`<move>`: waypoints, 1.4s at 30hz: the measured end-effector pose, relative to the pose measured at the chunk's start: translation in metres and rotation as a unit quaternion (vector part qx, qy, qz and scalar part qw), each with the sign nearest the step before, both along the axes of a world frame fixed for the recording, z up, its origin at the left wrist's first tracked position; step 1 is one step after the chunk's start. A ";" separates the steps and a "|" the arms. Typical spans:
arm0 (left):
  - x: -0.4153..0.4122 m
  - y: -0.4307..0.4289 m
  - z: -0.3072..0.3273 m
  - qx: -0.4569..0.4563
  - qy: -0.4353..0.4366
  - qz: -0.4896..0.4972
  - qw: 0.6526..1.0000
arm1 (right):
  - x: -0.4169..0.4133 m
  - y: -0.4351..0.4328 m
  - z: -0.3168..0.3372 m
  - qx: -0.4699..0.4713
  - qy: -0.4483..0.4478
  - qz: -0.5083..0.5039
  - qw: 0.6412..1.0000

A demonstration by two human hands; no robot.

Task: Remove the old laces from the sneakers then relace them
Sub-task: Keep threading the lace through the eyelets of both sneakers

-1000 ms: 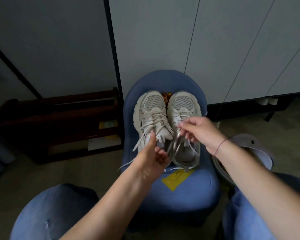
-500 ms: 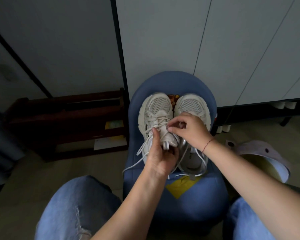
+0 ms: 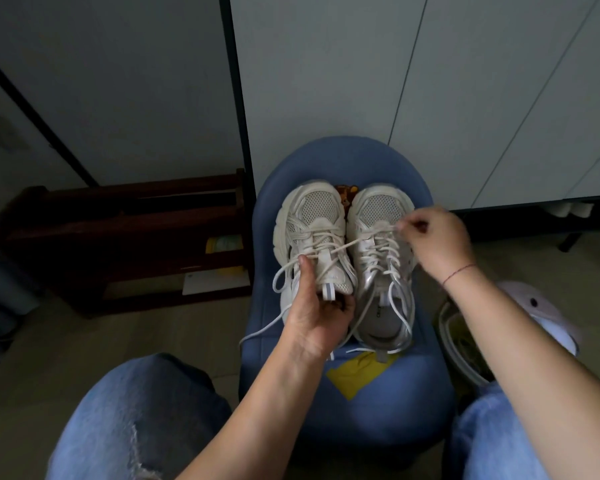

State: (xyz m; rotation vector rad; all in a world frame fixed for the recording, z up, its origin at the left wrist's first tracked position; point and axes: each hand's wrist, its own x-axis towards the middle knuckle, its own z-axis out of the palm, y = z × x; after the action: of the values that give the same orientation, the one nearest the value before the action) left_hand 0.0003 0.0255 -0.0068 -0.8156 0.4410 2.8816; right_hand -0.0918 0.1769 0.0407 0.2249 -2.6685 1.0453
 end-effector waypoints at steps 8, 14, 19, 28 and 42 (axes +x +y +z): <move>0.002 0.000 0.001 0.003 0.000 -0.003 1.000 | 0.011 -0.021 0.003 0.038 0.078 0.102 0.991; 0.004 -0.002 0.001 -0.009 0.020 -0.018 1.000 | 0.025 -0.052 -0.016 0.062 0.049 0.220 0.972; 0.004 -0.002 0.003 -0.003 0.020 -0.018 1.000 | 0.022 -0.044 -0.010 0.097 0.046 0.172 0.979; 0.003 -0.001 0.003 -0.006 -0.005 -0.004 1.000 | 0.007 -0.010 -0.002 0.105 0.054 0.011 0.993; 0.007 -0.002 0.006 -0.022 0.013 -0.022 0.999 | 0.021 -0.042 -0.018 0.139 0.057 0.137 0.979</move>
State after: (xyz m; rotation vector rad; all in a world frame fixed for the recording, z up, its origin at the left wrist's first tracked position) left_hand 0.0071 0.0239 -0.0009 -0.7661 0.5214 2.8537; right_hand -0.0706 0.1349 0.0231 0.7047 -2.7211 0.6957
